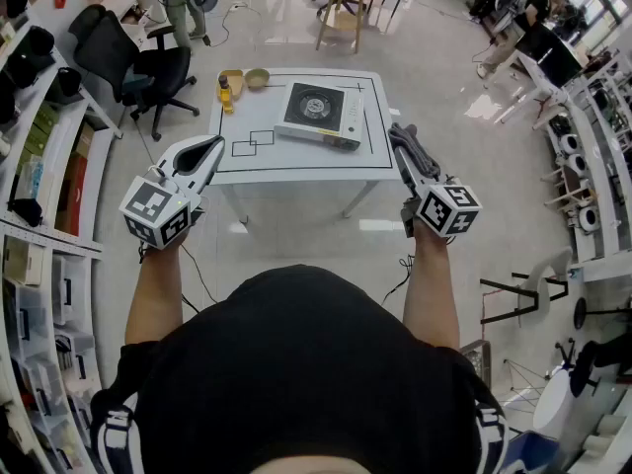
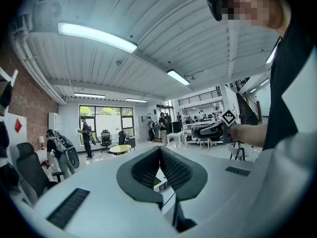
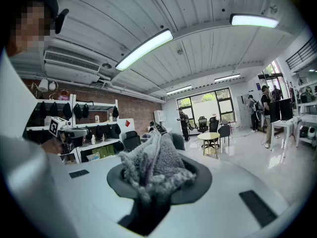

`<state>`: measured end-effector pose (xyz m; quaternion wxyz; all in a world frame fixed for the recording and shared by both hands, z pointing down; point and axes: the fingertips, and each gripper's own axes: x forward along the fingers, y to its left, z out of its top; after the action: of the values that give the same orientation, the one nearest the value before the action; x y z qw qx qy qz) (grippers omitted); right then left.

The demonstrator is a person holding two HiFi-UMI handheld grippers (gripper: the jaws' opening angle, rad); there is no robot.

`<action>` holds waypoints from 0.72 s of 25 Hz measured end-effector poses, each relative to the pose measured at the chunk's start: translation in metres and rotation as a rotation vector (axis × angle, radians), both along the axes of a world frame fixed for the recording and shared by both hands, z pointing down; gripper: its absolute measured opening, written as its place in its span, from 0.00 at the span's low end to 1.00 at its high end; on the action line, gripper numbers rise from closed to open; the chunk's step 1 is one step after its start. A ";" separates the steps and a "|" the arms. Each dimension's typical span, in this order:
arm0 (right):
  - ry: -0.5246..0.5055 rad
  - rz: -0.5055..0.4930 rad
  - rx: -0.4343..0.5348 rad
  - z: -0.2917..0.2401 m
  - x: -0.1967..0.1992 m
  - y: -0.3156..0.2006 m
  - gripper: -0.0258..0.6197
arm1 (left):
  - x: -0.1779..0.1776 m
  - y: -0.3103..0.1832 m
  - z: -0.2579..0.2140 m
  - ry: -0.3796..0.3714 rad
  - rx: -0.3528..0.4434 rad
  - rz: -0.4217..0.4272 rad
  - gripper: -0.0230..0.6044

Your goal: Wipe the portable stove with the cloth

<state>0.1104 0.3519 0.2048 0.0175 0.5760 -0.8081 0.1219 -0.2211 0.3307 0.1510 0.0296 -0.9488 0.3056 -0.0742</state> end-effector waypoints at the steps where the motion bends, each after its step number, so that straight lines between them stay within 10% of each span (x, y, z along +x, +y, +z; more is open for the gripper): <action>1: 0.000 -0.001 -0.001 0.001 -0.003 -0.001 0.22 | -0.002 -0.001 0.000 0.001 0.000 0.001 0.07; 18: -0.012 0.020 -0.035 0.014 -0.010 -0.025 0.22 | -0.001 -0.032 0.013 0.000 -0.032 0.031 0.07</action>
<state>0.1000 0.3271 0.2193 0.0215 0.5831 -0.8001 0.1394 -0.2221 0.2987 0.1637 0.0156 -0.9537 0.2898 -0.0784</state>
